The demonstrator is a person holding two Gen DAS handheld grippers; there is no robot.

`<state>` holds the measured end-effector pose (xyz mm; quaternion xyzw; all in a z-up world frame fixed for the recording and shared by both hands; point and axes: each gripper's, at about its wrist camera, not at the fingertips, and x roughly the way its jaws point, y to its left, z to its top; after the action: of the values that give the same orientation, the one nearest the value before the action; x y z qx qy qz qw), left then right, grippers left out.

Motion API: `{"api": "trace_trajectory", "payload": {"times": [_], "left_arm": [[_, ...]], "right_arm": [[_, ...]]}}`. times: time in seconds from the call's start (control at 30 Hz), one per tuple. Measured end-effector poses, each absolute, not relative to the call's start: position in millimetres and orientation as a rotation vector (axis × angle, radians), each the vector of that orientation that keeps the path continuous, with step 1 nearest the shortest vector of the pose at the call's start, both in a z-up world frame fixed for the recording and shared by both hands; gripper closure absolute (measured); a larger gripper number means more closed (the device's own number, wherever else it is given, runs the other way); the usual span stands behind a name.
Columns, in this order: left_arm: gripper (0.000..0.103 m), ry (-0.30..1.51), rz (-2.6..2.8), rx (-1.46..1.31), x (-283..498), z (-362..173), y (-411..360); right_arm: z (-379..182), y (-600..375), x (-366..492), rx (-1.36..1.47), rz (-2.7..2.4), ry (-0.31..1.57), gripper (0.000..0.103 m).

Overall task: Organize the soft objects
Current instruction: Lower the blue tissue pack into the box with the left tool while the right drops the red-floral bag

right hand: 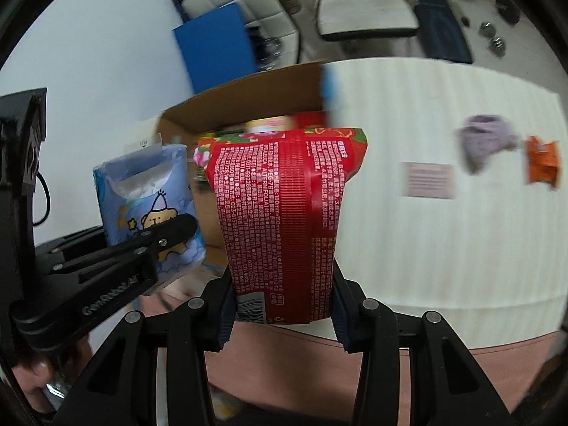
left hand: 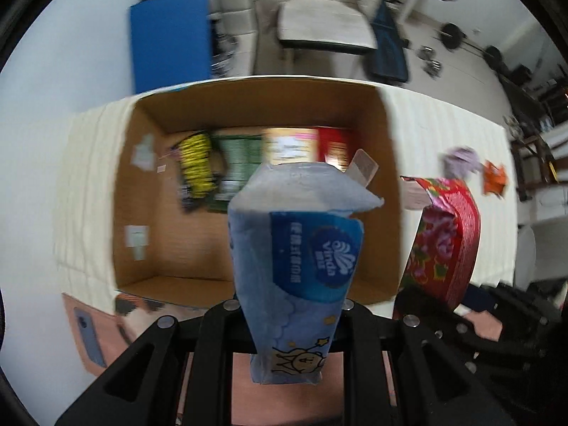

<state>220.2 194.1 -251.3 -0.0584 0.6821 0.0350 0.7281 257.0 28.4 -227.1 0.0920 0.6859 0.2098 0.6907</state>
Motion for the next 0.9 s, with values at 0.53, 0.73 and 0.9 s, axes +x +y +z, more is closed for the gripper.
{"api": "trace_trajectory", "payload": {"times": [0.53,0.73,0.9], "left_arm": [[0.084,1.743,0.156,-0.236,253,-359,320],[0.077,1.821,0.132,-0.26,251,-373,328],[0.059,1.783,0.136,-0.238,249,-363,330]], "right_arm": [[-357,178,268,0.356,0.312,1.71,0.056],[-373,200,266,0.329,0.344,1.751,0.051],[-366,213,267,0.261,0.366,1.73,0.014]]}}
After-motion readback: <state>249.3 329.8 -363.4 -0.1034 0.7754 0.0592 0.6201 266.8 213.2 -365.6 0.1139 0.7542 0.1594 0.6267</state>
